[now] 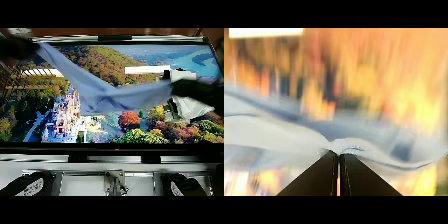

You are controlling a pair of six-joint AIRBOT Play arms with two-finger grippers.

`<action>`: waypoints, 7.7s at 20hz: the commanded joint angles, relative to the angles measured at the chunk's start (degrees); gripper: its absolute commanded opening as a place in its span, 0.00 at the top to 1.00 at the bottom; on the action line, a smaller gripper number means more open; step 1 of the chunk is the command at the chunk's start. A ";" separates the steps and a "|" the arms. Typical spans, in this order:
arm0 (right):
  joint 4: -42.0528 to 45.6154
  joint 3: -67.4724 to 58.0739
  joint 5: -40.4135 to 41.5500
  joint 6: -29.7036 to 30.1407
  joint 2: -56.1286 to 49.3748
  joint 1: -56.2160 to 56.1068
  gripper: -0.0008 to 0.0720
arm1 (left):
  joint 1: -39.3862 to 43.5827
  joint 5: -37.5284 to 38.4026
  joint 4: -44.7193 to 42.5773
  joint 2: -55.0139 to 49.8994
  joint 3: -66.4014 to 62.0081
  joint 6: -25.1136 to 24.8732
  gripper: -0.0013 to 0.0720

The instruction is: Fold the shirts.

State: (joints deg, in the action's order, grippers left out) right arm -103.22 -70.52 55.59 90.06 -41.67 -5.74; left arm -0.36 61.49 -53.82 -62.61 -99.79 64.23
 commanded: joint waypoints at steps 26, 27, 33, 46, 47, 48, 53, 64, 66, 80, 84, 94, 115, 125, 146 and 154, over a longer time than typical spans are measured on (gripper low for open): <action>11.28 -14.19 16.96 -4.11 -21.70 -0.04 0.88 | -0.04 3.21 -26.97 11.37 22.43 17.16 0.94; 10.03 -14.12 13.22 -4.11 -26.60 -0.04 0.88 | -0.02 0.55 -26.97 7.56 24.52 19.15 0.94; 6.08 -14.16 -13.31 -4.11 -45.86 -0.04 0.88 | -0.02 -19.50 -17.62 -14.29 25.20 22.01 0.94; 4.48 -14.14 -21.70 -11.82 -56.50 6.27 0.88 | -4.00 -29.99 -15.96 -29.24 25.20 28.46 0.94; 3.85 -14.14 -21.51 -11.80 -56.50 6.34 0.88 | -3.89 -29.99 -15.96 -29.46 25.20 28.46 0.94; 2.97 -14.14 -21.27 -11.74 -56.50 5.90 0.88 | -3.85 -30.03 -15.56 -29.66 25.20 28.48 0.94; 3.28 -14.10 -19.93 -10.45 -56.50 2.99 0.88 | -3.85 -36.06 -10.71 -29.66 25.07 28.46 0.94; 12.48 -14.10 16.22 -0.59 -50.62 3.54 0.88 | -6.05 -1.46 -17.35 -27.30 18.56 9.94 0.94; 9.90 -13.86 21.59 0.68 -50.62 3.52 0.88 | -6.56 9.29 -18.86 -27.63 18.64 10.01 0.94; 7.26 -7.91 19.65 0.55 -50.66 3.54 0.88 | -8.20 14.14 -21.29 -28.02 22.86 11.45 0.94; 7.52 -6.56 19.87 -0.52 -50.66 3.37 0.88 | -7.76 13.11 -20.57 -28.04 22.86 11.43 0.94; 13.49 -4.50 31.30 6.69 -39.91 5.29 0.26 | -10.84 26.43 -20.55 -25.62 20.85 14.05 0.46; 8.63 13.62 24.37 8.13 -23.41 23.54 0.26 | -31.17 15.28 -17.29 2.14 70.55 -0.79 0.41; 8.63 13.62 24.55 7.10 -23.41 23.54 0.26 | -23.19 12.50 -14.88 -3.72 71.25 -2.05 0.41; -6.03 37.70 17.09 10.67 -23.41 20.74 0.18 | -23.12 15.04 -6.51 -4.94 71.36 -8.74 0.94; -7.39 39.87 15.45 11.74 -23.39 20.74 0.82 | -23.15 15.04 -6.47 -4.94 68.63 -8.70 0.94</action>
State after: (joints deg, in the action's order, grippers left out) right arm -110.13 -30.26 72.01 101.47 -65.08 15.03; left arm -23.49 76.58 -60.38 -67.59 -29.82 55.55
